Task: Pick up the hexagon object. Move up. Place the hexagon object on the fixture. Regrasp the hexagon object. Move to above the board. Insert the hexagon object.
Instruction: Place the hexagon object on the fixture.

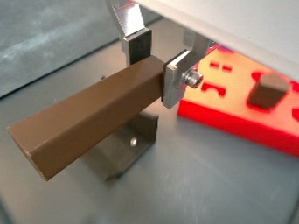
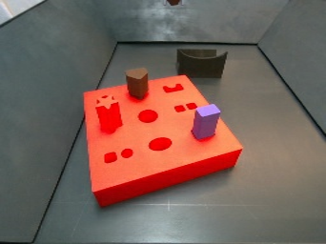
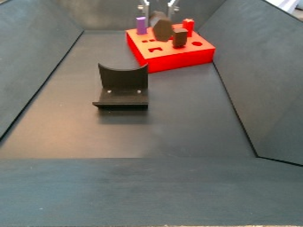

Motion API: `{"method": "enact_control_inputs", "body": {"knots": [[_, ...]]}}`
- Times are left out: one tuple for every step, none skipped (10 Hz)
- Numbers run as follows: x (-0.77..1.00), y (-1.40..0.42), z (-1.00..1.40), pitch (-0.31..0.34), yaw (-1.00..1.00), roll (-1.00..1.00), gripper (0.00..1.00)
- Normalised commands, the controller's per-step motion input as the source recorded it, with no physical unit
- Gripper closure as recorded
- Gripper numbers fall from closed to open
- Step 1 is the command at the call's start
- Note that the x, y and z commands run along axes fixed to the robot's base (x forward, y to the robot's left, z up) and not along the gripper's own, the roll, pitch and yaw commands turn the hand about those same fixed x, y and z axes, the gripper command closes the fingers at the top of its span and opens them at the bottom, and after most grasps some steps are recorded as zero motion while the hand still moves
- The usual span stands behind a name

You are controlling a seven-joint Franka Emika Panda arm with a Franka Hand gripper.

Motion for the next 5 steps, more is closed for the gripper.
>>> {"method": "enact_control_inputs", "body": {"knots": [[1.0, -0.08, -0.01, 0.005, 0.0, -1.0, 1.0], [1.0, -0.05, -0.01, 0.03, -0.01, -1.0, 1.0], [1.0, -0.01, -0.01, 0.052, -0.01, -1.0, 1.0], [0.95, 0.01, -0.02, 0.063, -0.02, -1.0, 1.0], [0.87, 0.02, -0.02, 0.073, -0.03, -1.0, 1.0]]}}
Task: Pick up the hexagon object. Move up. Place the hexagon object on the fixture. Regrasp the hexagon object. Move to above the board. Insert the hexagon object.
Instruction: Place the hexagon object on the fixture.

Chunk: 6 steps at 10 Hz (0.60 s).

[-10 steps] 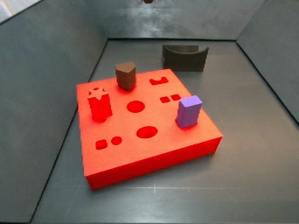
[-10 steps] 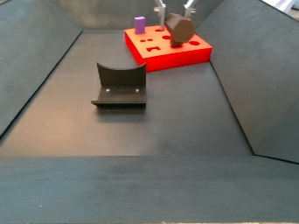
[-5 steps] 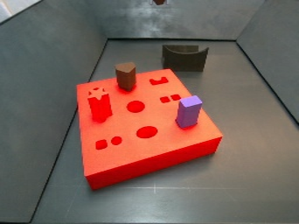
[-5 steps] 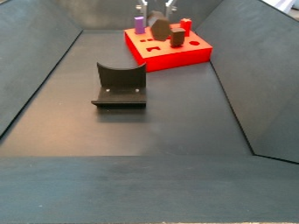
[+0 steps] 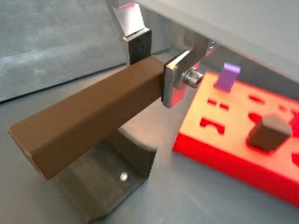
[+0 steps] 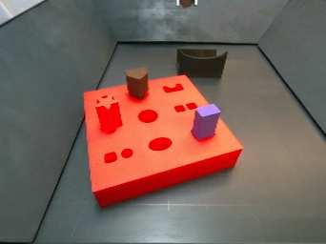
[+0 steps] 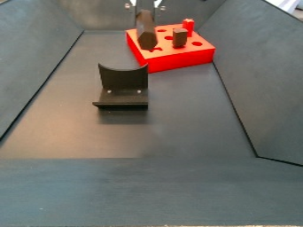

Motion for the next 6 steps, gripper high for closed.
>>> {"method": "enact_control_inputs", "body": {"knots": [[0.8, 0.03, -0.02, 0.084, -0.04, -1.0, 1.0], [0.69, 0.04, -0.02, 0.1, -0.06, -1.0, 1.0], [0.61, 0.04, -0.02, 0.11, -0.07, -1.0, 1.0], [0.54, 0.04, -0.02, 0.121, -0.1, -0.99, 1.0], [0.47, 0.05, -0.02, 0.112, -0.1, -0.83, 1.0], [0.35, 0.05, -0.02, 0.088, -0.11, -0.56, 1.0]]}}
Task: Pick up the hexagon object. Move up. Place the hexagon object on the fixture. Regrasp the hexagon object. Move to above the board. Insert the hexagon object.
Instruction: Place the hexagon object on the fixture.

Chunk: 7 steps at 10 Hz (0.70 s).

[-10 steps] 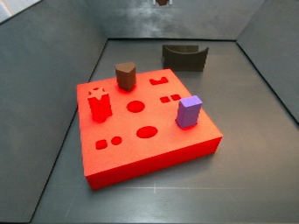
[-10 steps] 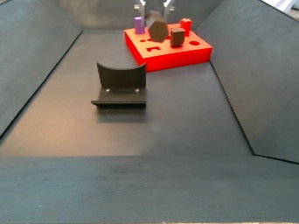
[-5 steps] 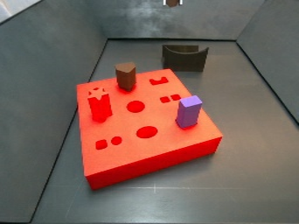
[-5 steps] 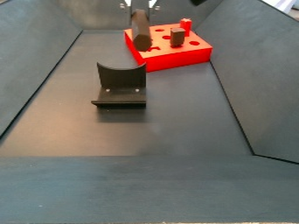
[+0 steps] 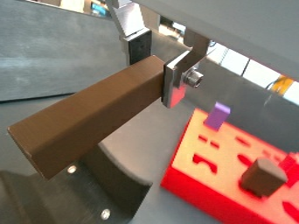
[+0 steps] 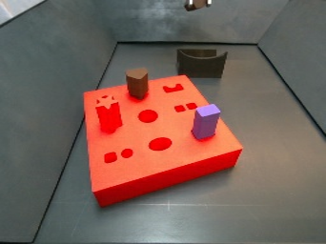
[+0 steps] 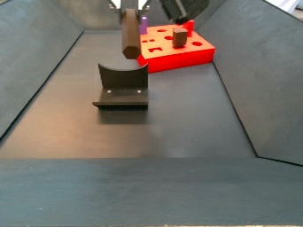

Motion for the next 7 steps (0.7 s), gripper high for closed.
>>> {"method": "enact_control_inputs", "body": {"knots": [[0.31, 0.05, -0.02, 0.079, -0.11, -0.45, 1.0], [0.22, 0.04, -0.02, 0.067, -0.11, -0.25, 1.0], [0.16, 0.13, -1.0, 0.198, -0.02, -1.0, 1.0], [0.13, 0.14, -1.0, 0.181, -0.04, -1.0, 1.0], [0.14, 0.14, -1.0, 0.188, -0.08, -0.97, 1.0], [0.16, 0.14, -1.0, 0.187, -0.12, -0.76, 1.0], [0.17, 0.14, -1.0, 0.179, -0.14, -0.65, 1.0]]}}
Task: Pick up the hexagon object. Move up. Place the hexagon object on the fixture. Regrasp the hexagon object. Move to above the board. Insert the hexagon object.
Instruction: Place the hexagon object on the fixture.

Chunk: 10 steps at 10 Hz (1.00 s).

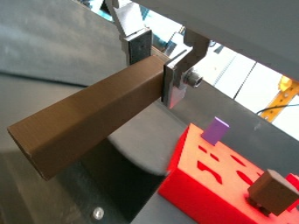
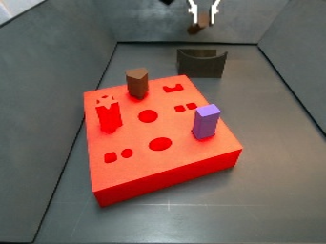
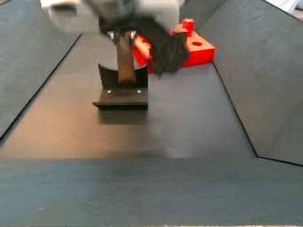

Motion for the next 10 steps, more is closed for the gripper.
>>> {"method": "enact_control_inputs", "body": {"knots": [[0.18, 0.15, -1.0, 0.136, -0.18, -0.38, 1.0], [0.18, 0.14, -1.0, 0.119, -0.19, -0.28, 1.0], [0.19, 0.13, -1.0, 0.072, -0.19, -0.17, 1.0], [0.17, 0.14, -0.89, 0.04, -0.19, -0.14, 1.0], [0.15, 0.18, -0.83, 0.009, -0.18, -0.11, 1.0], [0.15, 0.18, -0.83, 0.009, -0.18, -0.11, 1.0], [0.14, 0.23, -0.8, -0.017, -0.18, -0.09, 1.0], [0.15, 0.23, -0.78, -0.023, -0.18, -0.09, 1.0], [0.14, 0.24, -0.76, -0.026, -0.16, -0.1, 1.0], [0.13, 0.24, -0.75, -0.028, -0.15, -0.09, 1.0]]}}
